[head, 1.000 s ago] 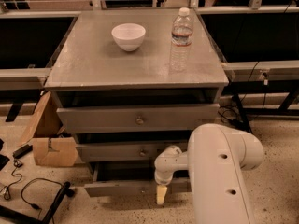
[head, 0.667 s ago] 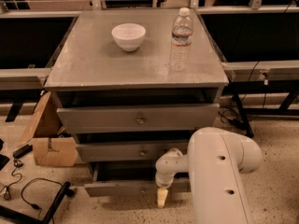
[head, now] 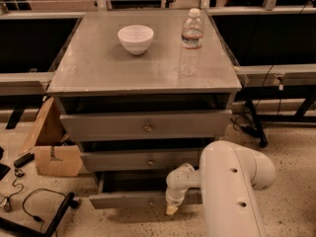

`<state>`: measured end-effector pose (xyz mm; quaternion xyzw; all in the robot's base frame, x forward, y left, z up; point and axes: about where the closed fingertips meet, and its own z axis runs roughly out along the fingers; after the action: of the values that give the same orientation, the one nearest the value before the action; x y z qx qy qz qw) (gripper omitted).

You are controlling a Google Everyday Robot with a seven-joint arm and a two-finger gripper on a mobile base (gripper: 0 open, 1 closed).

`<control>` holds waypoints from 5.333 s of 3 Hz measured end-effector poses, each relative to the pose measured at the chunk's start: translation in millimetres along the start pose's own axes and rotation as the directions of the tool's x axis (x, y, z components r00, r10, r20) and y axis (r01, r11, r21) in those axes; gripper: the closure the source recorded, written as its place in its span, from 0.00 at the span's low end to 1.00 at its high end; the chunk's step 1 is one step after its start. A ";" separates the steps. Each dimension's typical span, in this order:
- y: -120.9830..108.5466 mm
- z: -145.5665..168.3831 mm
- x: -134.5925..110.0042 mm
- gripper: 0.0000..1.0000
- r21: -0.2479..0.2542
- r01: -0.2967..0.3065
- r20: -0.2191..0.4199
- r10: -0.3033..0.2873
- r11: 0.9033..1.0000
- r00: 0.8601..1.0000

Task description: Open bottom drawer

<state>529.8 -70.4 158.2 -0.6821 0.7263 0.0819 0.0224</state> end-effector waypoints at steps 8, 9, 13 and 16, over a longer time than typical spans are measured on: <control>20.4 -27.8 -5.3 1.00 -0.067 -0.087 0.039 0.090 0.994 0.995; 31.4 -28.9 -5.6 1.00 -0.094 -0.094 0.049 0.099 0.991 0.994; 61.0 -22.3 -0.5 1.00 -0.172 -0.093 0.059 0.105 0.981 0.993; 62.5 -20.5 -1.9 1.00 -0.195 -0.089 0.064 0.103 0.977 0.993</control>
Offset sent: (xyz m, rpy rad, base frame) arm -0.3302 -0.0672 0.0550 -0.2713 0.4715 0.0055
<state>469.3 -68.0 184.3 -0.6416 0.7459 0.1776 -0.0206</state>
